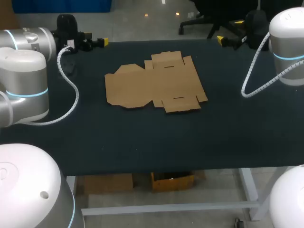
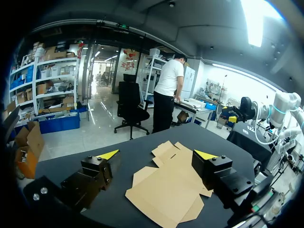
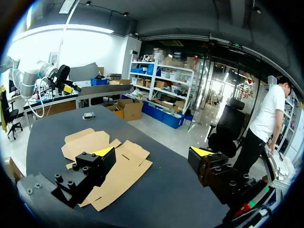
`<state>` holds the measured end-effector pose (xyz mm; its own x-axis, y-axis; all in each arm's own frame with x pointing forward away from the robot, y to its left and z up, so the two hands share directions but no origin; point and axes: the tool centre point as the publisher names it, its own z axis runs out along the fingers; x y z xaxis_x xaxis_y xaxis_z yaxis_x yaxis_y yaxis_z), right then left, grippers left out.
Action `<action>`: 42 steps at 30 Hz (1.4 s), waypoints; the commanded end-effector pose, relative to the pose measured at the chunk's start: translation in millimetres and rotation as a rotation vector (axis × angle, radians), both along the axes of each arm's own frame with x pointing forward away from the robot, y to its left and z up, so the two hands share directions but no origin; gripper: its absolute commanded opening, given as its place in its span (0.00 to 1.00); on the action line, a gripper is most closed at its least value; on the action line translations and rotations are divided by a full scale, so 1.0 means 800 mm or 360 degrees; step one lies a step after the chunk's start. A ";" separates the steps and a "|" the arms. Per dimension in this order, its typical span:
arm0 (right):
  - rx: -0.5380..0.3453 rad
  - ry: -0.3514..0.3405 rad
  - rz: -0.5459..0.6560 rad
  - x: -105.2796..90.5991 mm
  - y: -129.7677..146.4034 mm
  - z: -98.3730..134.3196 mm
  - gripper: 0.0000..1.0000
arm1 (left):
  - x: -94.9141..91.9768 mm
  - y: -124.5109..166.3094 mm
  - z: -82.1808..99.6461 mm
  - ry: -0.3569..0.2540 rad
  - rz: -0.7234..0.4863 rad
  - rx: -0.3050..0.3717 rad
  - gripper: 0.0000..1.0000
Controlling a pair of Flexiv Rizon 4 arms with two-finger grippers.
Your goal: Assemble the packaging by folding the flat box into shape, placing the metal phone stand inside, and closing the box properly
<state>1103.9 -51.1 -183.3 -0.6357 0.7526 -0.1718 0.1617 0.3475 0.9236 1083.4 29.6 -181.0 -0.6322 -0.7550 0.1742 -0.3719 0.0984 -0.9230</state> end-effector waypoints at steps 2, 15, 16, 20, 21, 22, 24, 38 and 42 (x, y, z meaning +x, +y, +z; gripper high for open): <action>0.0002 -0.0004 -0.0002 0.000 0.000 -0.001 1.00 | 0.000 0.000 -0.001 -0.0004 0.0000 -0.0002 1.00; 0.0002 -0.0004 -0.0002 0.000 0.000 -0.001 1.00 | 0.000 0.000 -0.001 -0.0004 0.0000 -0.0002 1.00; 0.0002 -0.0004 -0.0002 0.000 0.000 -0.001 1.00 | 0.000 0.000 -0.001 -0.0004 0.0000 -0.0002 1.00; 0.0002 -0.0004 -0.0002 0.000 0.000 -0.001 1.00 | 0.000 0.000 -0.001 -0.0004 0.0000 -0.0002 1.00; 0.0002 -0.0004 -0.0002 0.000 0.000 -0.001 1.00 | 0.000 0.000 -0.001 -0.0004 0.0000 -0.0002 1.00; 0.0002 -0.0004 -0.0002 0.000 0.000 -0.001 1.00 | 0.000 0.000 -0.001 -0.0004 0.0000 -0.0002 1.00; 0.0002 -0.0004 -0.0002 0.000 0.000 -0.001 1.00 | 0.000 0.000 -0.001 -0.0004 0.0000 -0.0002 1.00; 0.0002 -0.0004 -0.0002 0.000 0.000 -0.001 1.00 | 0.000 0.000 -0.001 -0.0004 0.0000 -0.0002 1.00; 0.0005 0.0017 0.0011 0.000 0.000 -0.001 1.00 | 0.000 0.000 -0.001 0.0022 0.0008 0.0015 1.00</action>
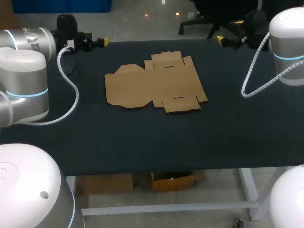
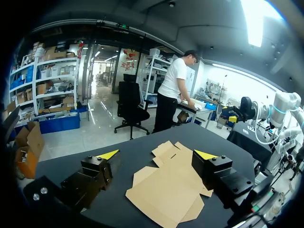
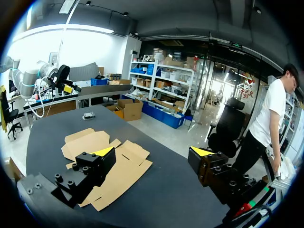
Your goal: Assemble the packaging by folding the flat box into shape, placing the metal phone stand inside, and closing the box properly
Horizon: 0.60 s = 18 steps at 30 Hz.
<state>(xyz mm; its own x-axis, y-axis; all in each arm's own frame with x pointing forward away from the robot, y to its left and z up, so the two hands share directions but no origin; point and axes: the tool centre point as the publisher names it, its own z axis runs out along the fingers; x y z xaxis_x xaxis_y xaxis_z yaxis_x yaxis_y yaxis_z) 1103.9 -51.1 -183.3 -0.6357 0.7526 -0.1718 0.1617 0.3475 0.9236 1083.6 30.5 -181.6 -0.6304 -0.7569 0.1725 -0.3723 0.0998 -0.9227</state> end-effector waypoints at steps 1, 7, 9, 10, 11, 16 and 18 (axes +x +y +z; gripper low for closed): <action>-0.0006 0.0048 0.0002 0.000 0.000 -0.001 1.00 | 0.000 -0.001 0.000 0.0029 0.0003 0.0010 1.00; -0.0038 0.0205 -0.0011 -0.001 -0.002 0.000 1.00 | -0.004 0.000 0.003 0.0141 0.0020 0.0020 1.00; -0.0043 0.0231 -0.0016 -0.004 -0.004 0.000 1.00 | -0.007 0.000 0.004 0.0169 0.0022 0.0030 1.00; -0.0045 0.0260 -0.0026 -0.005 -0.005 0.000 1.00 | -0.008 0.000 0.004 0.0181 0.0020 0.0033 1.00; -0.0049 0.0270 -0.0029 -0.006 -0.007 0.000 1.00 | -0.009 0.000 0.004 0.0199 0.0025 0.0040 1.00; -0.0044 0.0359 -0.0043 -0.012 -0.011 -0.002 1.00 | -0.014 0.002 0.003 0.0273 0.0037 0.0052 1.00; -0.0048 0.0414 -0.0061 -0.014 -0.014 -0.004 1.00 | -0.018 0.003 0.003 0.0326 0.0038 0.0064 1.00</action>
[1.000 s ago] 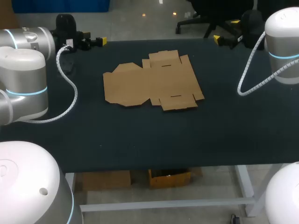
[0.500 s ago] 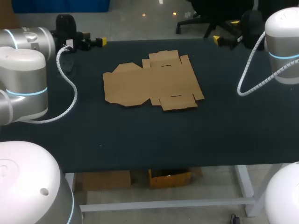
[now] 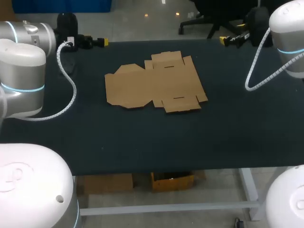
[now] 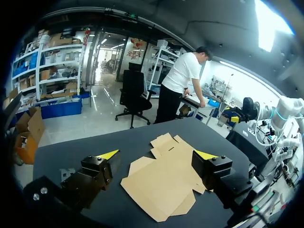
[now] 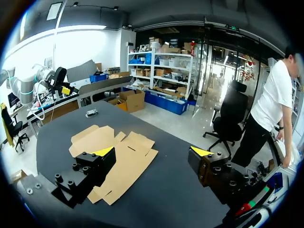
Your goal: Assemble the packaging by folding the flat box into shape, placing the metal phone stand inside, and closing the box properly
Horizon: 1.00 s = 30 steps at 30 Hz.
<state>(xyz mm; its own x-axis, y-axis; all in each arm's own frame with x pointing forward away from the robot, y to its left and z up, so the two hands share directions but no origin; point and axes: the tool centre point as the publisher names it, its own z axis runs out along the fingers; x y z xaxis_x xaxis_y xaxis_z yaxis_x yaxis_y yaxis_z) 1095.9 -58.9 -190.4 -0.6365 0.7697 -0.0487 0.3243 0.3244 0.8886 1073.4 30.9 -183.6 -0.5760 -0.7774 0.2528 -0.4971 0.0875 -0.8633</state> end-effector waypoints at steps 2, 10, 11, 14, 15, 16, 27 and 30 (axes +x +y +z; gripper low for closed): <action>-0.0080 0.0215 -0.0036 -0.006 -0.006 0.002 1.00 | -0.008 0.003 0.004 0.0156 -0.0033 0.0051 1.00; -0.0044 0.0447 -0.0096 -0.026 -0.015 -0.013 1.00 | -0.026 0.007 -0.004 0.0324 -0.0021 0.0066 1.00; -0.0059 0.0483 -0.0116 -0.029 -0.016 -0.016 1.00 | -0.028 0.008 -0.005 0.0351 -0.0018 0.0068 1.00; -0.0058 0.0573 -0.0145 -0.038 -0.020 -0.020 1.00 | -0.034 0.008 -0.009 0.0422 -0.0016 0.0081 1.00; -0.0060 0.0592 -0.0153 -0.040 -0.021 -0.021 1.00 | -0.035 0.008 -0.010 0.0438 -0.0018 0.0084 1.00; -0.0055 0.0627 -0.0163 -0.043 -0.024 -0.023 1.00 | -0.038 0.009 -0.011 0.0467 -0.0018 0.0093 1.00; -0.0036 0.0908 -0.0245 -0.069 -0.041 -0.041 1.00 | -0.053 0.010 -0.030 0.0705 0.0039 0.0150 1.00; -0.0003 0.0963 -0.0252 -0.074 -0.045 -0.045 1.00 | -0.055 0.010 -0.035 0.0764 0.0070 0.0169 1.00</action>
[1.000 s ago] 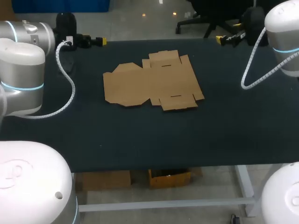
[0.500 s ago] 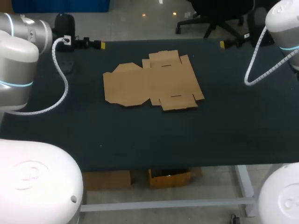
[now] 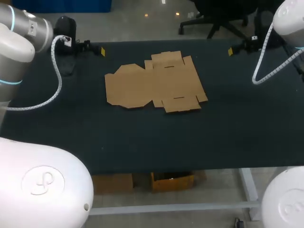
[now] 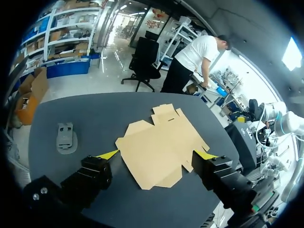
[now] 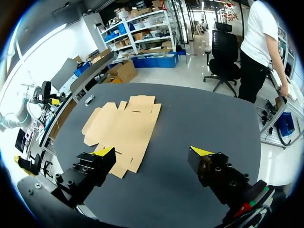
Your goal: Assemble the packaging by folding the flat box into shape, placing the metal phone stand inside, and closing the box properly
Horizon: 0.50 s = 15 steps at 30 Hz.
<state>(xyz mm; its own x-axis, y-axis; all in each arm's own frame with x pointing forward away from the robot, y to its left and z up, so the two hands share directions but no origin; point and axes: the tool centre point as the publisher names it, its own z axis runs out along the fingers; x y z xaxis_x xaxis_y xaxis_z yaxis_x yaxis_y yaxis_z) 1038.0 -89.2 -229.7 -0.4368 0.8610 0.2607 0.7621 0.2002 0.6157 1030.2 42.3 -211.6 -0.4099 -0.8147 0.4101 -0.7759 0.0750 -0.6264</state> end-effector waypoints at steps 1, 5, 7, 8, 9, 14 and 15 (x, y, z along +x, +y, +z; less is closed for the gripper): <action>-0.0045 0.0181 0.0028 -0.004 -0.009 0.002 1.00 | 0.000 -0.004 -0.004 0.0225 -0.0026 0.0131 1.00; -0.0053 0.0197 0.0022 -0.006 -0.010 0.000 1.00 | 0.001 -0.001 -0.014 0.0318 -0.0033 0.0183 1.00; -0.0053 0.0197 0.0022 -0.006 -0.010 0.000 1.00 | 0.001 -0.001 -0.014 0.0318 -0.0033 0.0183 1.00; -0.0053 0.0197 0.0022 -0.006 -0.010 0.000 1.00 | 0.001 -0.001 -0.014 0.0318 -0.0033 0.0183 1.00; -0.0053 0.0197 0.0022 -0.006 -0.010 0.000 1.00 | 0.001 -0.001 -0.014 0.0318 -0.0033 0.0183 1.00; -0.0053 0.0197 0.0022 -0.006 -0.010 0.000 1.00 | 0.001 -0.001 -0.014 0.0318 -0.0033 0.0183 1.00; -0.0053 0.0197 0.0022 -0.006 -0.010 0.000 1.00 | 0.001 -0.001 -0.014 0.0318 -0.0033 0.0183 1.00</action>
<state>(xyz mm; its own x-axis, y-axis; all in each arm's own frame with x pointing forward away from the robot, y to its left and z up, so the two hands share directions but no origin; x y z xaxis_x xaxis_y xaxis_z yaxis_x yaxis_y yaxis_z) 1032.3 -96.1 -231.4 -0.4124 0.8670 0.2797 0.8260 0.2264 0.5161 1029.3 41.4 -225.6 -0.3497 -0.8507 0.3925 -0.8531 0.1161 -0.5086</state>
